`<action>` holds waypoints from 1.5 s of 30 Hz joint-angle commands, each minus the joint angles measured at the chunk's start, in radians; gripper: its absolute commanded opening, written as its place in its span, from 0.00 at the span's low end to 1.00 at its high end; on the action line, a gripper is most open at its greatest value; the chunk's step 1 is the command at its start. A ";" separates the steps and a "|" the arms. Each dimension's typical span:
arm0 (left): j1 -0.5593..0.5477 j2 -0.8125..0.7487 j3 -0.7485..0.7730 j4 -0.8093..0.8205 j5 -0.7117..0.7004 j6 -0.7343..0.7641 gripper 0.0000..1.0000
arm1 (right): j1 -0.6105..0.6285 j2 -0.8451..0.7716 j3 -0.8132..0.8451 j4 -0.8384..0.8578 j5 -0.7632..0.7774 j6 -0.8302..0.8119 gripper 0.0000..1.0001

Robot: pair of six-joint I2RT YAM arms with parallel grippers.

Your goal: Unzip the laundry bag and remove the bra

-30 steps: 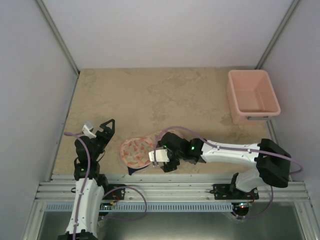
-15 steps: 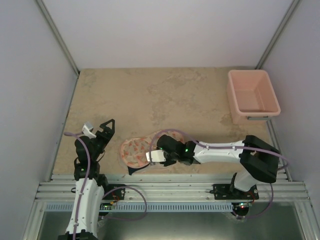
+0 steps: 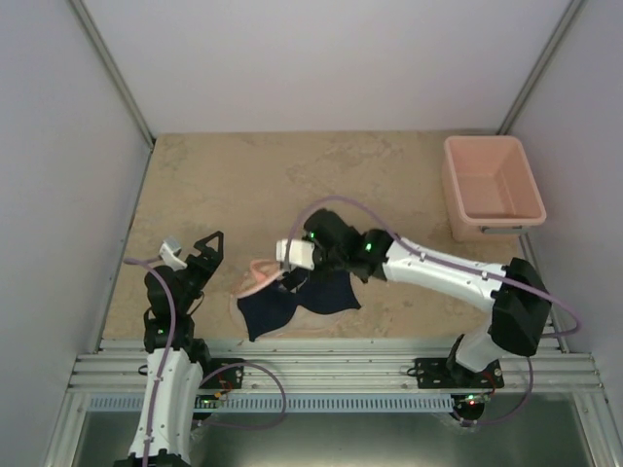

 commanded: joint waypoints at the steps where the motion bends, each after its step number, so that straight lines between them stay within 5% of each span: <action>1: 0.006 -0.018 -0.004 0.059 0.042 0.026 0.99 | -0.134 0.066 0.168 -0.244 -0.228 0.148 0.00; 4: 0.006 -0.019 -0.003 0.081 0.065 0.031 0.99 | -0.233 0.102 0.232 -0.259 -0.358 0.156 0.01; 18: 0.006 -0.012 -0.007 0.067 0.061 0.028 0.99 | -0.445 0.548 0.641 -0.308 -0.403 0.056 0.06; 21: 0.006 -0.010 -0.007 0.064 0.059 0.028 0.99 | -0.461 0.584 0.661 -0.228 -0.370 0.090 0.23; 26: 0.006 -0.010 -0.007 0.061 0.056 0.029 0.99 | -0.479 0.600 0.719 -0.126 -0.078 0.254 0.94; 27: 0.006 -0.010 -0.007 0.061 0.054 0.029 0.99 | -0.492 0.591 0.739 -0.124 -0.029 0.290 0.97; 33: 0.006 -0.017 -0.010 0.058 0.051 0.028 0.99 | -0.607 0.409 0.676 -0.091 0.017 0.403 0.98; 40: 0.006 -0.034 -0.012 0.055 0.049 0.023 0.99 | -0.905 0.272 0.545 -0.169 0.099 0.514 0.97; 45: 0.006 -0.040 -0.014 0.055 0.048 0.022 0.99 | -1.116 0.236 0.473 -0.151 0.070 0.541 0.82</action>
